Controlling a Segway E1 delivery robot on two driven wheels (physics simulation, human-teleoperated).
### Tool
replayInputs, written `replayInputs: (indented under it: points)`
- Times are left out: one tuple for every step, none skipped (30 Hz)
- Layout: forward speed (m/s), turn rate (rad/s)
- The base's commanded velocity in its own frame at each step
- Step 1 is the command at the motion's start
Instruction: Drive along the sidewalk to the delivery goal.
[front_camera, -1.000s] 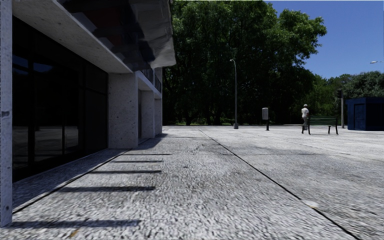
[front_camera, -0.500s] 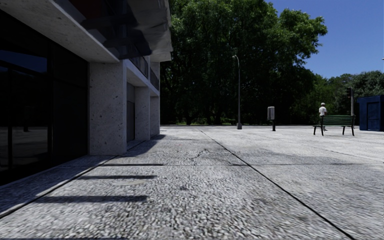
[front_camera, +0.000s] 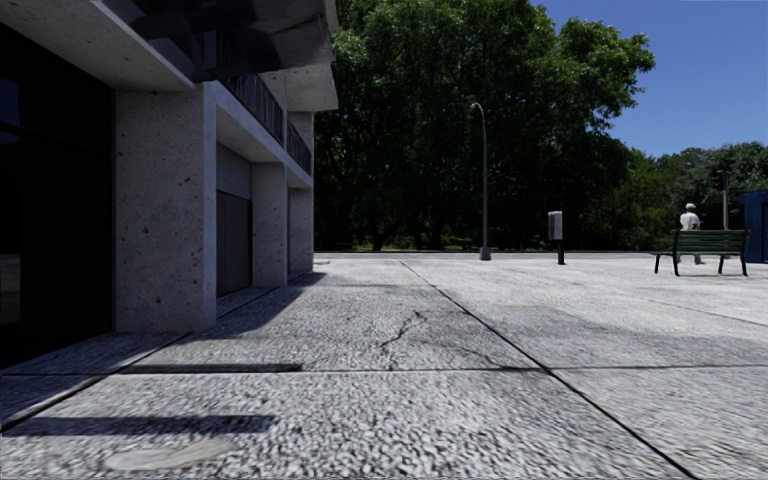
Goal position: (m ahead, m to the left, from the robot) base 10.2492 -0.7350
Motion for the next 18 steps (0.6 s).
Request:
replayInputs:
  points:
    - [2.0, 0.0]
    - [2.0, 0.0]
    - [2.0, 0.0]
    - [2.0, 0.0]
    - [2.0, 0.0]
    - [2.0, 0.0]
    - [2.0, 0.0]
    - [2.0, 0.0]
    - [2.0, 0.0]
    - [2.0, 0.0]
    - [2.0, 0.0]
    - [2.0, 0.0]
    - [2.0, 0.0]
    - [2.0, 0.0]
    - [2.0, 0.0]
    - [2.0, 0.0]
    - [2.0, 0.0]
    - [2.0, 0.0]
